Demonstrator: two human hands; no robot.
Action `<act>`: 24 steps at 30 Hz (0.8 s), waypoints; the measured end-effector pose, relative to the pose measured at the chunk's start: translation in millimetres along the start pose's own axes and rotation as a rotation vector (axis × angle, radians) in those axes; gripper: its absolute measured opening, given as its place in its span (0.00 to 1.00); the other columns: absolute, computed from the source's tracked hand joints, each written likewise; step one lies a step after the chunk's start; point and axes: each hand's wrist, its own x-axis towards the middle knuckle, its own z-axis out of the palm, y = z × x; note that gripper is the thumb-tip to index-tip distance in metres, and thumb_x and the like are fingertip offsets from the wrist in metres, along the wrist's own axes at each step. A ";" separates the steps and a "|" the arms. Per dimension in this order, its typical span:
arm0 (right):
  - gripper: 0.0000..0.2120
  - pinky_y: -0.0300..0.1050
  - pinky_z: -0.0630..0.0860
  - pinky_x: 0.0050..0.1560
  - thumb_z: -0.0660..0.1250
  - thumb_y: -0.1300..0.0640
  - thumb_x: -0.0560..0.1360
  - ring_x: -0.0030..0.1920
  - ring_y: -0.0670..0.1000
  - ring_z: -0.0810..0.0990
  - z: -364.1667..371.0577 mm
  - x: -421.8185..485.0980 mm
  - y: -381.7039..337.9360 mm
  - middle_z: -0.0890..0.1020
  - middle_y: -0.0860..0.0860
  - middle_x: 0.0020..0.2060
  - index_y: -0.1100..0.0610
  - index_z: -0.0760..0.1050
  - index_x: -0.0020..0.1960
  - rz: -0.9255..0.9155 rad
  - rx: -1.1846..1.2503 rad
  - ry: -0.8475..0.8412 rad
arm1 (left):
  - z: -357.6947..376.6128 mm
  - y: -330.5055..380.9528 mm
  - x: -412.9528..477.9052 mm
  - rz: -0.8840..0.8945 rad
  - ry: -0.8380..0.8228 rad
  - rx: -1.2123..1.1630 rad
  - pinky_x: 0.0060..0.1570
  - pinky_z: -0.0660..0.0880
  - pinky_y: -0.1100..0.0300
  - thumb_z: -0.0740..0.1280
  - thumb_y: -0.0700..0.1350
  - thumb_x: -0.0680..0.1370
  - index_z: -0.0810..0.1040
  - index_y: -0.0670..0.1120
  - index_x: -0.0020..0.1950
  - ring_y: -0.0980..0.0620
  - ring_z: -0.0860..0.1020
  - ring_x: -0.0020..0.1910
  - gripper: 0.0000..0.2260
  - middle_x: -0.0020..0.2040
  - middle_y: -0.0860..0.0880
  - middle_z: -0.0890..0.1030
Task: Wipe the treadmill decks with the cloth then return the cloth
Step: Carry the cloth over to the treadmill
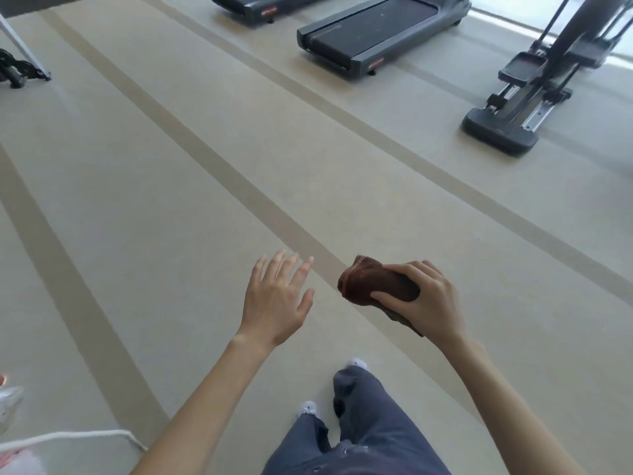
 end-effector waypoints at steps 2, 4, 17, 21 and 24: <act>0.18 0.42 0.74 0.40 0.78 0.46 0.63 0.42 0.46 0.76 4.4 17.0 9.9 0.80 0.42 0.39 0.51 0.81 0.49 0.029 0.005 0.024 | 7.6 -1.8 20.2 0.007 -0.005 -0.011 0.67 0.64 0.43 0.59 0.52 0.76 0.71 0.46 0.69 0.42 0.72 0.66 0.23 0.65 0.42 0.76; 0.17 0.42 0.74 0.41 0.78 0.46 0.63 0.42 0.46 0.76 9.8 32.4 22.5 0.79 0.41 0.39 0.51 0.81 0.49 0.061 0.013 0.034 | 20.5 -1.9 40.8 0.013 -0.048 -0.034 0.69 0.60 0.44 0.59 0.52 0.77 0.67 0.47 0.71 0.42 0.68 0.69 0.23 0.68 0.43 0.72; 0.17 0.41 0.73 0.41 0.77 0.44 0.63 0.44 0.44 0.76 0.9 198.9 153.4 0.80 0.40 0.40 0.47 0.80 0.49 0.159 0.003 -0.029 | 78.0 35.3 253.4 0.046 -0.267 -0.060 0.72 0.54 0.50 0.54 0.55 0.80 0.57 0.51 0.76 0.49 0.61 0.72 0.25 0.73 0.49 0.65; 0.16 0.41 0.72 0.41 0.77 0.45 0.63 0.43 0.45 0.76 -18.6 265.4 187.4 0.79 0.39 0.39 0.48 0.80 0.49 0.136 -0.018 0.005 | 65.6 46.0 319.5 0.081 -0.049 -0.094 0.64 0.69 0.47 0.61 0.51 0.76 0.72 0.45 0.68 0.46 0.75 0.62 0.21 0.63 0.45 0.78; 0.16 0.39 0.71 0.41 0.77 0.46 0.63 0.43 0.44 0.75 -25.9 299.9 205.8 0.78 0.39 0.38 0.48 0.80 0.48 0.167 -0.003 0.068 | 60.4 52.5 361.4 0.090 -0.007 -0.096 0.62 0.71 0.47 0.57 0.52 0.76 0.74 0.44 0.66 0.46 0.76 0.61 0.22 0.61 0.46 0.79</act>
